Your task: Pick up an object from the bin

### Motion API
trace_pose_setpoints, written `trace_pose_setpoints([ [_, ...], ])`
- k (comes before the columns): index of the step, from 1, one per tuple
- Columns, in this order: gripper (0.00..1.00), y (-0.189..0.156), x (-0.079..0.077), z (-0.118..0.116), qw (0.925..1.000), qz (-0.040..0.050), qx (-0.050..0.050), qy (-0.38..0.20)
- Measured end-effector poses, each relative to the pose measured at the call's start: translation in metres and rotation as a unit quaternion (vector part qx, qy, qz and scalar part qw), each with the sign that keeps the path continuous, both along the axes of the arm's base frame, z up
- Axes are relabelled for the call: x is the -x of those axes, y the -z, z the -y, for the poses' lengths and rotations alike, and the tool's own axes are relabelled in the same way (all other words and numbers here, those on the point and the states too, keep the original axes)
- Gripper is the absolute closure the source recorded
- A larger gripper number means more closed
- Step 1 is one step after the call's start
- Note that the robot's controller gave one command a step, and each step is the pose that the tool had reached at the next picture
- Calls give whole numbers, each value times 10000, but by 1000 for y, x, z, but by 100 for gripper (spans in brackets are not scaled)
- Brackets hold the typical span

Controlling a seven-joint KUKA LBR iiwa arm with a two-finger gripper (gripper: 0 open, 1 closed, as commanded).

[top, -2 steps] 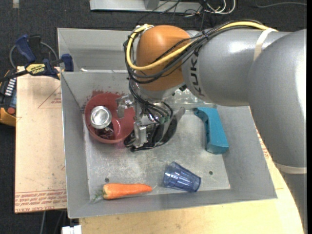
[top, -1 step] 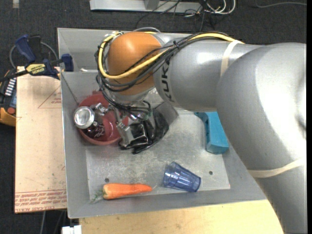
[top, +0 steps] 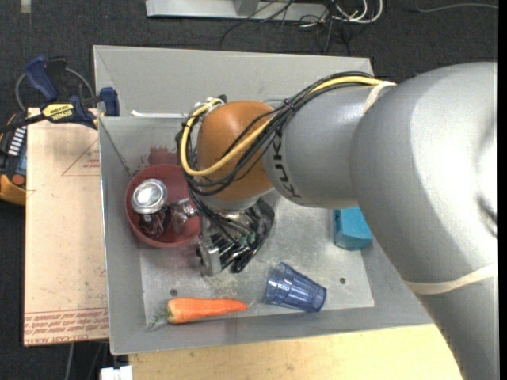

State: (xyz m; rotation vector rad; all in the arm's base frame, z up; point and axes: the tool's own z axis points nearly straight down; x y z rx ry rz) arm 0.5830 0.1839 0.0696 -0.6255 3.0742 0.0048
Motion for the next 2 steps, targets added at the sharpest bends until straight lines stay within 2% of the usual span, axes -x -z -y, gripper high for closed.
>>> trace_pose_setpoints([
  [1, 100, -2, -48, -49, 9786, -220, 212, -2034],
  [2, 100, -2, -48, -49, 9787, -220, 210, -2032],
])
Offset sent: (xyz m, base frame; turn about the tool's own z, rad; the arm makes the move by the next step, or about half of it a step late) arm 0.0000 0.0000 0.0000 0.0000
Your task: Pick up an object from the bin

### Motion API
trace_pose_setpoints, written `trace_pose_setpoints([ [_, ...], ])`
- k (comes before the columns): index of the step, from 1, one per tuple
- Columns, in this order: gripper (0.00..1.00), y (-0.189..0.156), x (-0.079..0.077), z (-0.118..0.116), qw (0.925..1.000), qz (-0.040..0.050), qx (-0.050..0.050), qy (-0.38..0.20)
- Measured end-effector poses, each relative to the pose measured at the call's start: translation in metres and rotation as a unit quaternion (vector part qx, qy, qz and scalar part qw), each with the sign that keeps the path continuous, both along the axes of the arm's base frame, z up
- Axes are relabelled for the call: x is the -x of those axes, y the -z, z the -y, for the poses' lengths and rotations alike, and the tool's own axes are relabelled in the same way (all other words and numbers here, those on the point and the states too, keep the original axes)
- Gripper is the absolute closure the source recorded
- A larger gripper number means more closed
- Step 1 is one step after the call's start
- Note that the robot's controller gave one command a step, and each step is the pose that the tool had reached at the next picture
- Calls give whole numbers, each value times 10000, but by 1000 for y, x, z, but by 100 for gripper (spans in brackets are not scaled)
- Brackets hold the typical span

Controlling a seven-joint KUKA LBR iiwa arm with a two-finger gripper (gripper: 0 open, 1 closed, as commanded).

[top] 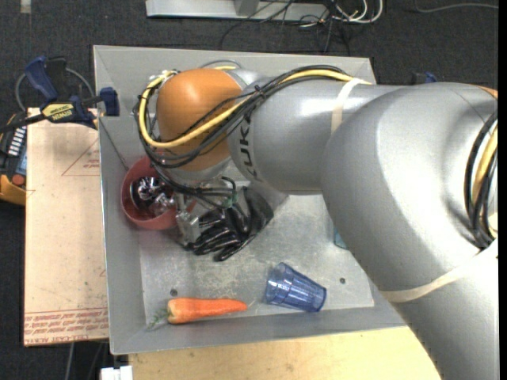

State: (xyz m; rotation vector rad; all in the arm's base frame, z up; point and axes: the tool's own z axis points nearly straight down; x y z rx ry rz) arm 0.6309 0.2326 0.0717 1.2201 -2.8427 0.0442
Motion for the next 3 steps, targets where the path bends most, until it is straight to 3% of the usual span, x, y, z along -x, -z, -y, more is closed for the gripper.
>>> trace_pose_setpoints([
  [3, 100, -18, 1, 0, 10000, -9, -17, 21],
])
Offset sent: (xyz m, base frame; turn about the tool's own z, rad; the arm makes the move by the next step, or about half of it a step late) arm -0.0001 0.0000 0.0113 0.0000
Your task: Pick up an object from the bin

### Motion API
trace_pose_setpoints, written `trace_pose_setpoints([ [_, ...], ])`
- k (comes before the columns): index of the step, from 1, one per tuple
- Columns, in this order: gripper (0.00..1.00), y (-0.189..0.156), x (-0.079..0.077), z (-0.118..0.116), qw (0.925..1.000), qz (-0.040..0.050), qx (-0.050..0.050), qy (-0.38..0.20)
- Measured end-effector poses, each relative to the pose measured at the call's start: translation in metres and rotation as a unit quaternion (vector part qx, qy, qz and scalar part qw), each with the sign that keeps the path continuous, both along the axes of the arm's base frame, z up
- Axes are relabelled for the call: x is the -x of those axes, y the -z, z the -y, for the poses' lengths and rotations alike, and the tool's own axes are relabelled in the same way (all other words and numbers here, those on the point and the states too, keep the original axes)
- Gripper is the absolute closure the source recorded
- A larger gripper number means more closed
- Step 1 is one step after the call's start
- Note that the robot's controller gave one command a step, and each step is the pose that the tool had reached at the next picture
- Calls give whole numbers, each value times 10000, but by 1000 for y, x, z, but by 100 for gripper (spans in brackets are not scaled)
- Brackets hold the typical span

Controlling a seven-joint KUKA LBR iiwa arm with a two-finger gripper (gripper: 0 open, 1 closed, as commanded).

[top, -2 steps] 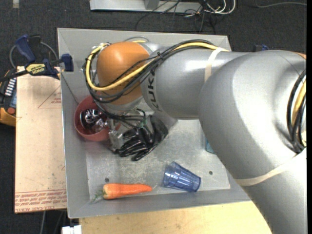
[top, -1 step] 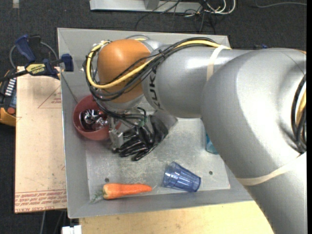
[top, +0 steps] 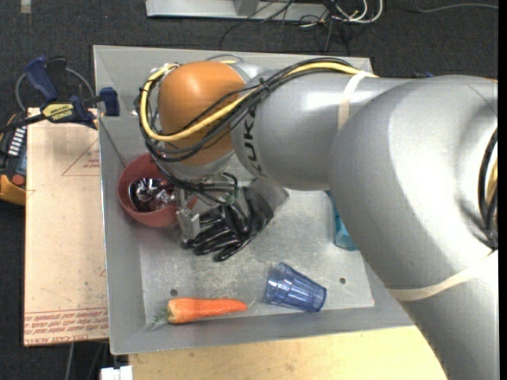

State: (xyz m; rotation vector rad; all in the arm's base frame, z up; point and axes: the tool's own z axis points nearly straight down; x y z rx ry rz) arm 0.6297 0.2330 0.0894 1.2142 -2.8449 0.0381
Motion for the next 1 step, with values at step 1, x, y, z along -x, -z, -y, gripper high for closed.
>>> trace_pose_setpoints([
  [1, 100, -19, 0, -2, 10000, 25, -29, 0],
])
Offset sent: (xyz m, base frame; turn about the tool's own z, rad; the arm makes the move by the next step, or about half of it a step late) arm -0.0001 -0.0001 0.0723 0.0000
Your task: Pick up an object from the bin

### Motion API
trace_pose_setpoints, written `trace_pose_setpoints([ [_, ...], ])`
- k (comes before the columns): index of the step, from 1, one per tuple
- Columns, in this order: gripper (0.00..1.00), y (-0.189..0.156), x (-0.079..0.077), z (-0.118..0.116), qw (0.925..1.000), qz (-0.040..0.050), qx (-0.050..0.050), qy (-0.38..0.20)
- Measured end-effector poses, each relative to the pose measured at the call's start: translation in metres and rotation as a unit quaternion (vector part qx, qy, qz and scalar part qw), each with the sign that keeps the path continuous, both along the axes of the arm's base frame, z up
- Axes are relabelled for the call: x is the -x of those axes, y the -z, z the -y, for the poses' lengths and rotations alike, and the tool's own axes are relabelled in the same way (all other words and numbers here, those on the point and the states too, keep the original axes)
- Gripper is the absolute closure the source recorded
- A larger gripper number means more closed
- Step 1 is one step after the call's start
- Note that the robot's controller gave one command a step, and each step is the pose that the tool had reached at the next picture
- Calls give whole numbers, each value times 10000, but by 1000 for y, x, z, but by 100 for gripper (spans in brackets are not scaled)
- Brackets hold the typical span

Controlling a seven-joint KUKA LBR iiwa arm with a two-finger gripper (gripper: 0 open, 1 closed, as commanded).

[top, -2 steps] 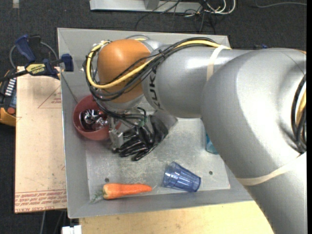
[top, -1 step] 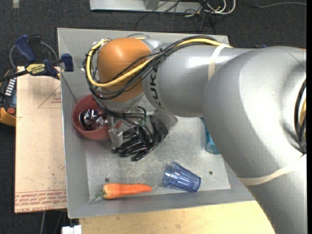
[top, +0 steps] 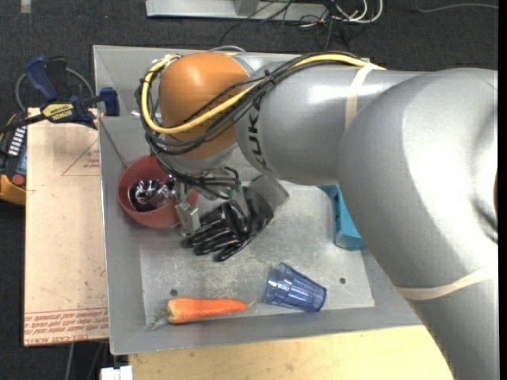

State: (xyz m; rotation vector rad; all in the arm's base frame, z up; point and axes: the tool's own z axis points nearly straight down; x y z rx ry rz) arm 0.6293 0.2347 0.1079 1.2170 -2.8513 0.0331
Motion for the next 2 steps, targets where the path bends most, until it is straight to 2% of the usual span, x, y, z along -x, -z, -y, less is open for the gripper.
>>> trace_pose_setpoints([
  [1, 100, -20, -2, 0, 10000, 32, -3, 5],
  [2, 100, -37, -1, 0, 10000, 23, -6, 13],
])
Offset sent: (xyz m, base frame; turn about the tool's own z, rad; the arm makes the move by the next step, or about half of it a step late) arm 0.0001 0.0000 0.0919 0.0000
